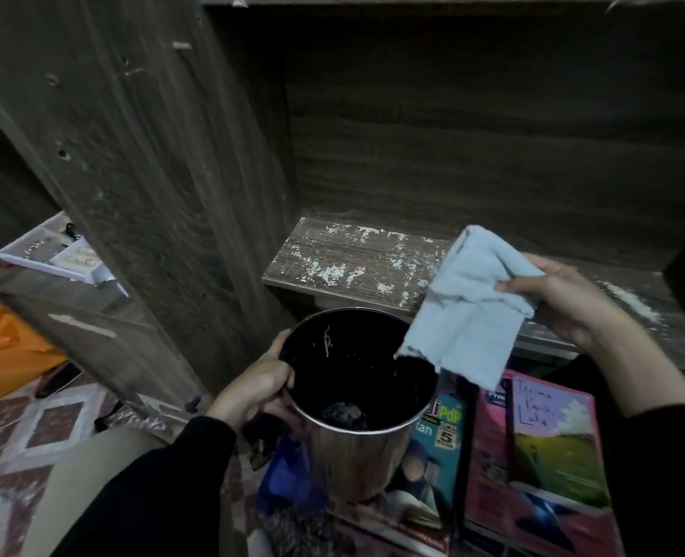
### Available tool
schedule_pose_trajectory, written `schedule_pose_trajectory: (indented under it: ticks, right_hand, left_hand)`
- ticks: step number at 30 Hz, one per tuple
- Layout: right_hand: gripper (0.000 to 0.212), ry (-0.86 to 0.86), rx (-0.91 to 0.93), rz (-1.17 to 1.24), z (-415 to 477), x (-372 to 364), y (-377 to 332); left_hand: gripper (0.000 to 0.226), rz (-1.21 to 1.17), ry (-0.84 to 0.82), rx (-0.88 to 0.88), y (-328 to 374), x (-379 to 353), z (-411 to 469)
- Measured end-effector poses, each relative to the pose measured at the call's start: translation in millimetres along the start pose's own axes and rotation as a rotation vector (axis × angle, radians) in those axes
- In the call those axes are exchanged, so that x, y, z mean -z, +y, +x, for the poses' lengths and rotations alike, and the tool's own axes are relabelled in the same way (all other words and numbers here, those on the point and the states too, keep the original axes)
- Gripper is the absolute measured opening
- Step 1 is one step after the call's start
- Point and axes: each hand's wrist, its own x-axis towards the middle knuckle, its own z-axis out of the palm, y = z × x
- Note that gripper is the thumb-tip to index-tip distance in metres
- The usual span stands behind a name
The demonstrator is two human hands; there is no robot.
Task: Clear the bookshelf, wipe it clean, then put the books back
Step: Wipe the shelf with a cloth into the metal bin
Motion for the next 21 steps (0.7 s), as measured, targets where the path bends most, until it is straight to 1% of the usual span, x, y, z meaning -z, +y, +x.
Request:
schedule_pose_trajectory:
  ticks: [2, 4, 7, 8, 10, 12, 13, 14, 16, 17, 18, 19, 21]
  right_hand:
    - [0.039, 0.083, -0.003, 0.053, 14.6, 3.1, 5.0]
    - [0.044, 0.187, -0.027, 0.095, 28.7, 3.2, 9.9]
    - [0.043, 0.372, -0.02, 0.068, 47.0, -1.0, 18.3]
    - [0.041, 0.45, 0.02, 0.006, 52.3, -3.3, 23.1]
    - [0.039, 0.579, 0.158, -0.191, 58.1, -10.5, 34.7]
    - [0.042, 0.671, 0.291, -0.494, 53.3, -21.2, 45.0]
    - [0.046, 0.686, 0.349, -0.679, 50.5, -25.3, 51.2]
    - [0.051, 0.662, 0.394, -0.856, 49.2, -26.6, 58.3]
    - [0.058, 0.525, 0.452, -1.177, 45.2, -28.5, 73.7]
    - [0.057, 0.459, 0.477, -1.314, 45.0, -27.1, 83.2]
    - [0.055, 0.396, 0.472, -1.404, 45.9, -25.0, 92.7]
    - [0.055, 0.339, 0.427, -1.452, 45.5, -24.6, 99.3]
    - [0.073, 0.23, 0.301, -1.481, 43.9, -25.2, 105.8]
  left_hand:
    - [0.091, -0.011, -0.01, -0.002, 0.1, -5.4, 6.6]
    - [0.091, 0.026, -0.013, -0.008, 0.4, -8.1, 12.8]
    - [0.09, 0.06, -0.024, 0.004, 1.7, -9.6, 18.9]
    - [0.09, 0.069, -0.029, 0.005, 2.6, -10.5, 19.6]
    - [0.089, 0.091, -0.025, 0.001, 3.6, -12.5, 20.5]
    - [0.088, 0.107, -0.013, -0.005, 1.8, -14.7, 23.7]
    - [0.088, 0.105, -0.009, -0.002, 0.6, -15.7, 24.8]
    - [0.087, 0.099, -0.005, 0.002, -0.6, -16.4, 25.7]
    - [0.085, 0.089, -0.005, 0.0, -2.9, -17.0, 27.0]
    - [0.084, 0.086, -0.01, -0.007, -3.2, -17.3, 26.5]
    - [0.082, 0.082, -0.013, -0.016, -3.4, -17.4, 26.7]
    - [0.082, 0.08, -0.011, -0.019, -4.0, -17.0, 27.7]
    - [0.084, 0.079, -0.007, -0.025, -5.8, -16.4, 30.1]
